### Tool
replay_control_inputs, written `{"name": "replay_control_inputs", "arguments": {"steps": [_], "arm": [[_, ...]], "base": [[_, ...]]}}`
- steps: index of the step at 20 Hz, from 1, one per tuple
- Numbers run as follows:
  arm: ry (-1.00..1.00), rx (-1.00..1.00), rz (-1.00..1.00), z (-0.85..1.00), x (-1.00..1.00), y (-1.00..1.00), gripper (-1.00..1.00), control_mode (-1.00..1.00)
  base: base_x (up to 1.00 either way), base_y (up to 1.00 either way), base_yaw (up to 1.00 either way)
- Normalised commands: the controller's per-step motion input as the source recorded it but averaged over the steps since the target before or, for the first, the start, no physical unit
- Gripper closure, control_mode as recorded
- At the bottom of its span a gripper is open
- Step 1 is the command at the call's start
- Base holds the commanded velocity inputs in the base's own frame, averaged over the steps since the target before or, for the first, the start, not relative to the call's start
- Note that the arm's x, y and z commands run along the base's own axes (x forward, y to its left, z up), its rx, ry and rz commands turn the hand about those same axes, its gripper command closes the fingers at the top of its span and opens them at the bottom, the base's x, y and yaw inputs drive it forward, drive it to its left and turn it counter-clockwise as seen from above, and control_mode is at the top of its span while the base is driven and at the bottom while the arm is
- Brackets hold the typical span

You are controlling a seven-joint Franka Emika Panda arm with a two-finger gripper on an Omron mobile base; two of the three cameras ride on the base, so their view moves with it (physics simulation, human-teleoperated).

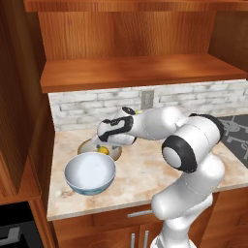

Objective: Pick both bowls and place them on the counter. Then place the lemon in one bowl and place the tangerine in the other bowl.

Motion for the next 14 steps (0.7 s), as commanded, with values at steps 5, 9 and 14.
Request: {"name": "replay_control_inputs", "arguments": {"steps": [5,9,14], "arm": [[0.0,0.0,-0.02,0.22,-0.27,-0.23,-1.0,-1.0],[0.0,0.0,0.0,0.19,-0.37,-0.37,-1.0,-1.0],[-0.05,0.0,0.0,0.22,-0.42,-0.43,-1.0,-1.0]], "base": [[0.0,0.0,0.0],[0.0,0.0,0.0],[0.0,0.0,0.0]]}}
